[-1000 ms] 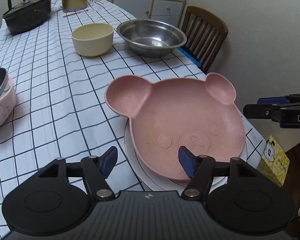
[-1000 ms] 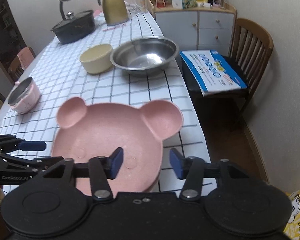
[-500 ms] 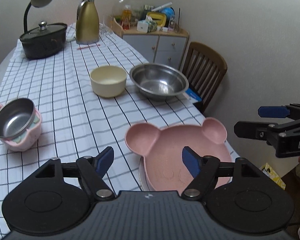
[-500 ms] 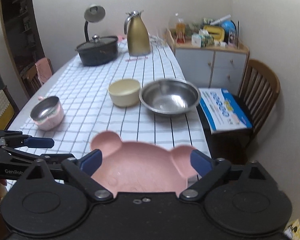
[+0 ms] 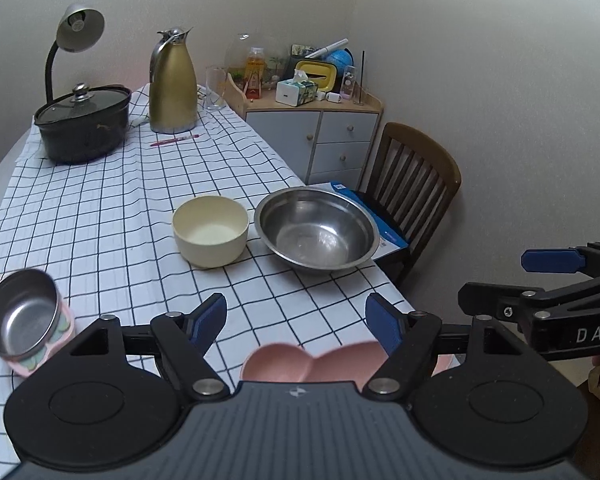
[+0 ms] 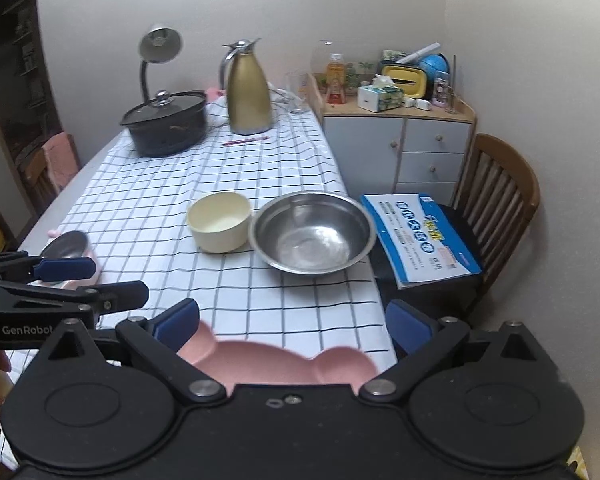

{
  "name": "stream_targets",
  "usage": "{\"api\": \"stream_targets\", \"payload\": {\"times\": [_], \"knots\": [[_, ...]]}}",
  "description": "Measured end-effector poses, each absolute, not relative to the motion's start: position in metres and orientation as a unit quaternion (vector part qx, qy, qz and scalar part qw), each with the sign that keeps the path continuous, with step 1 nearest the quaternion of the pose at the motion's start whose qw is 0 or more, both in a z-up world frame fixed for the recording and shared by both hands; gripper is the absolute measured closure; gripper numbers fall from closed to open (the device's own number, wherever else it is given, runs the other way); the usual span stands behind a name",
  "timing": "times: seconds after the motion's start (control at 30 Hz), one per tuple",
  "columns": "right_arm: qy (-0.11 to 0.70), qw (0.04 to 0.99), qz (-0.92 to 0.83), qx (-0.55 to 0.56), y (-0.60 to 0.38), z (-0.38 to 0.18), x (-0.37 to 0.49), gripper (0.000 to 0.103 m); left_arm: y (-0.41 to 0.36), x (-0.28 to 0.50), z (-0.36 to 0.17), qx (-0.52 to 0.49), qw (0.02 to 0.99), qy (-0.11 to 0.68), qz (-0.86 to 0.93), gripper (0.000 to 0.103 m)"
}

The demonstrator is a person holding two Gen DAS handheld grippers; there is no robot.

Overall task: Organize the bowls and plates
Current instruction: 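Withdraw both grippers and move them toward the steel mixing bowl, then close both grippers on the rim of the steel mixing bowl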

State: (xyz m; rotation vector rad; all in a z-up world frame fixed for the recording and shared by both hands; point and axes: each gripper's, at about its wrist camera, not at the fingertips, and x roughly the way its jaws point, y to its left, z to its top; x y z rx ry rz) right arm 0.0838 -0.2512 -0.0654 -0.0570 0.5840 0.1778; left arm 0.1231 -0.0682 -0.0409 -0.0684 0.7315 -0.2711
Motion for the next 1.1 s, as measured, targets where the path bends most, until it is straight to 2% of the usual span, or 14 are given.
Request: {"api": "stream_targets", "payload": {"times": [0.3, 0.63, 0.83, 1.1], "knots": [[0.304, 0.951, 0.061, -0.014, -0.26, -0.063, 0.137, 0.003, -0.081, 0.187, -0.057, -0.032, 0.912, 0.384, -0.141, 0.027], [0.345, 0.938, 0.02, 0.005, -0.282, -0.08, 0.237, 0.006, -0.088, 0.276, -0.109, -0.043, 0.89, 0.432, -0.137, 0.027], [0.373, 0.928, -0.001, 0.004, -0.295, -0.105, 0.295, 0.011, -0.097, 0.316, -0.141, -0.057, 0.875, 0.461, -0.137, 0.027], [0.412, 0.911, -0.021, 0.015, -0.307, -0.138, 0.344, 0.03, -0.103, 0.342, -0.17, -0.07, 0.863, 0.484, -0.127, 0.03]]}}
